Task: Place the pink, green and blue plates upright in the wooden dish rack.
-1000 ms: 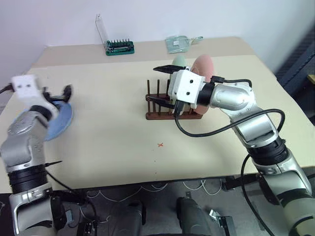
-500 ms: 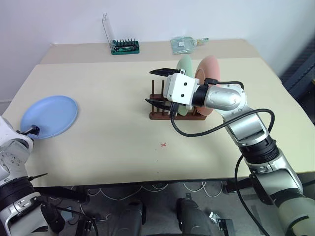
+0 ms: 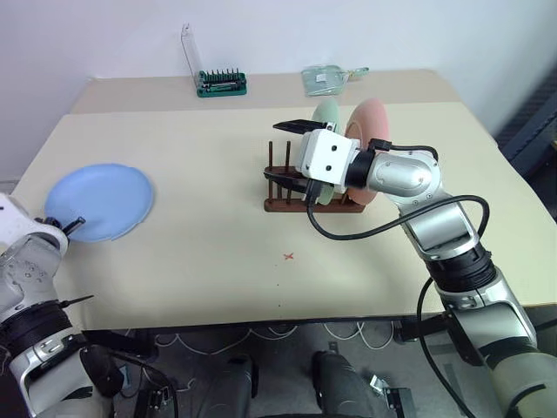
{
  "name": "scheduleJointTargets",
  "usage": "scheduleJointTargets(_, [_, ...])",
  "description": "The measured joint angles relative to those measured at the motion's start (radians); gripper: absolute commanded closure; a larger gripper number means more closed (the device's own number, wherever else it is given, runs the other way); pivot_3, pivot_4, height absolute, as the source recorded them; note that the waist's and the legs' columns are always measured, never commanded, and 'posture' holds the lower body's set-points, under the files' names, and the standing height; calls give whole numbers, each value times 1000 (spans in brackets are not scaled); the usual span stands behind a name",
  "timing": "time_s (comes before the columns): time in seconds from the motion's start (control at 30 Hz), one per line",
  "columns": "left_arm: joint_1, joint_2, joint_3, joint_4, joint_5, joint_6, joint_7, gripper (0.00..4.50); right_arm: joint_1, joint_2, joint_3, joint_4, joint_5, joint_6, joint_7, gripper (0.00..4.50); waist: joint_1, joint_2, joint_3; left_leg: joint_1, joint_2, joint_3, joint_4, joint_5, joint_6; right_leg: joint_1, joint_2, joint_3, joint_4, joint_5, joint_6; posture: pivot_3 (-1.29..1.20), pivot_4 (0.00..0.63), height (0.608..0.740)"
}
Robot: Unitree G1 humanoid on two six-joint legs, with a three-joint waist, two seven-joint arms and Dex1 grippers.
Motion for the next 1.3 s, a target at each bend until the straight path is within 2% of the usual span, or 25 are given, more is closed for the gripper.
scheduleJointTargets(0.1, [-32,-28,-83,-62,5,-81,-38,4461,0,-1,0,4,-21,-29,0,711,0,-3,0,0,0,0,0,0,0,0,0,0,0,0,0,0,150,740])
scheduleJointTargets(0.23, [-113,-65,-272,-231,20,-183,-123,4461,0,4,8,24,-68,-95,-6,711,-1,-4,1,-1,0,0,0,3,-4,0,0,0,-1,0,0,0,150,740])
scheduleJointTargets(0.4, [-178,-161,-415,-361,9,-210,-148,4461,-2,16,40,74,-163,-196,-41,711,-17,-4,1,0,1,2,-1,3,-5,-2,0,0,0,0,0,0,150,740])
scheduleJointTargets(0.53, [-183,-178,-450,-396,-8,-197,-157,4461,-16,36,50,126,-240,-258,-89,711,-31,-4,1,0,1,1,-1,3,-5,-2,1,0,1,0,0,0,150,740])
scheduleJointTargets(0.93, [-192,-174,-452,-479,-91,-121,-200,4461,-65,44,101,278,-440,-419,-178,711,-28,-4,1,-1,0,1,-1,3,-6,-2,1,0,0,0,0,0,150,740])
scheduleJointTargets(0.97, [-188,-174,-453,-479,-94,-117,-201,4500,-73,44,103,288,-453,-427,-182,1248,-29,-4,1,-1,1,1,-1,3,-6,-2,1,0,0,0,0,0,150,740])
scheduleJointTargets(1.0, [-187,-176,-453,-479,-96,-115,-201,4500,-80,44,104,295,-463,-434,-185,1514,-30,-4,1,-1,1,1,-1,3,-6,-2,1,0,0,0,0,0,150,740])
scheduleJointTargets(1.07, [-186,-177,-453,-481,-105,-114,-201,4500,-88,45,107,301,-479,-444,-190,2442,-30,-4,1,-1,1,1,-1,4,-6,-2,1,0,0,0,0,0,150,740])
scheduleJointTargets(1.1, [-186,-177,-454,-483,-107,-114,-201,4500,-89,45,107,302,-483,-447,-193,3132,-29,-4,1,-1,1,1,-1,4,-6,-2,1,0,0,0,0,0,150,740])
scheduleJointTargets(1.17, [-186,-177,-458,-488,-110,-113,-203,4500,-89,47,107,303,-487,-455,-195,4104,-29,-4,1,-1,1,1,-1,4,-6,-2,1,0,0,0,0,0,150,740])
scheduleJointTargets(1.2, [-186,-175,-457,-491,-110,-115,-204,4500,-89,46,113,304,-497,-458,-193,4420,-29,-4,1,-1,1,1,-1,4,-6,-2,1,0,0,0,0,0,150,740])
scheduleJointTargets(1.3, [-185,-176,-455,-487,-112,-114,-201,4500,-89,48,117,304,-504,-466,-194,4420,-29,-4,1,-1,1,1,-1,4,-6,-2,1,0,0,0,0,0,150,740])
